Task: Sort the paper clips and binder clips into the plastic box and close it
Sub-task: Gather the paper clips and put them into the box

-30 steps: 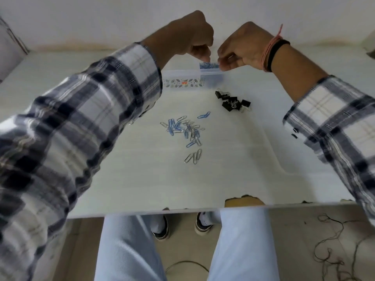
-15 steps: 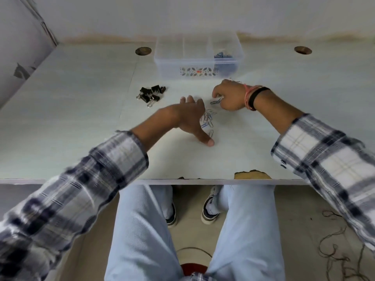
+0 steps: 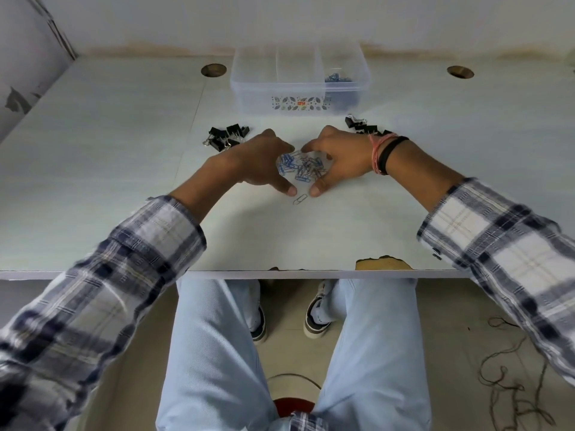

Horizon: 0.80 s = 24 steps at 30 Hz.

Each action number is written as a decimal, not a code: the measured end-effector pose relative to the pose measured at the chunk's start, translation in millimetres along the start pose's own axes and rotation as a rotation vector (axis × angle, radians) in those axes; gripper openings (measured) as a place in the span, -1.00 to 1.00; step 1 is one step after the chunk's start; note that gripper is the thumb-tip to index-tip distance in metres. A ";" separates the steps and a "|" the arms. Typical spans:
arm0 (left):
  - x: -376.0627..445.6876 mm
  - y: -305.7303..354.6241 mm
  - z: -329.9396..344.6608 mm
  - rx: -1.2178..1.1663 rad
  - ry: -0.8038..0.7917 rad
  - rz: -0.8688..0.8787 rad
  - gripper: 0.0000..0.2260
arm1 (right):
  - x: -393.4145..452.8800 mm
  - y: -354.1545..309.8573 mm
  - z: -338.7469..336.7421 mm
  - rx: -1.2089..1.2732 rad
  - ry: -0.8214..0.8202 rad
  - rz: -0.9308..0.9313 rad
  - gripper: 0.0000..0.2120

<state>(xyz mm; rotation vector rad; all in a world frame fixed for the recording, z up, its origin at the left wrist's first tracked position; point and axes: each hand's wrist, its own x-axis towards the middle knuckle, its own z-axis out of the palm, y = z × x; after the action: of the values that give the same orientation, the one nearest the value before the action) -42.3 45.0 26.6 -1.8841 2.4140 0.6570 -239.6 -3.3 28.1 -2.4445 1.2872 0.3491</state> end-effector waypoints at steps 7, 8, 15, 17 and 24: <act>17.2 -7.8 6.5 -0.059 0.213 0.083 -0.68 | 14.2 -6.3 9.8 0.076 0.228 -0.103 -0.48; 17.9 -8.2 7.6 -0.071 0.232 0.083 -0.71 | 15.4 -6.1 11.2 0.076 0.257 -0.108 -0.54; 17.0 -4.5 12.3 -0.069 0.314 0.126 -0.86 | 13.2 -11.3 16.0 0.069 0.386 -0.132 -0.78; 18.0 -5.0 13.9 -0.055 0.328 0.127 -0.91 | 12.9 -12.9 16.6 0.060 0.388 -0.134 -0.77; 22.2 -8.9 12.5 -0.101 0.355 0.080 -0.85 | 10.8 -14.4 17.8 0.243 0.456 -0.036 -0.90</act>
<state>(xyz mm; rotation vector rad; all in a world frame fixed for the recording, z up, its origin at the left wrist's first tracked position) -43.2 26.9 6.6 -2.1119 2.7256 0.4906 -222.5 3.7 10.7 -2.4076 1.3581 -0.3781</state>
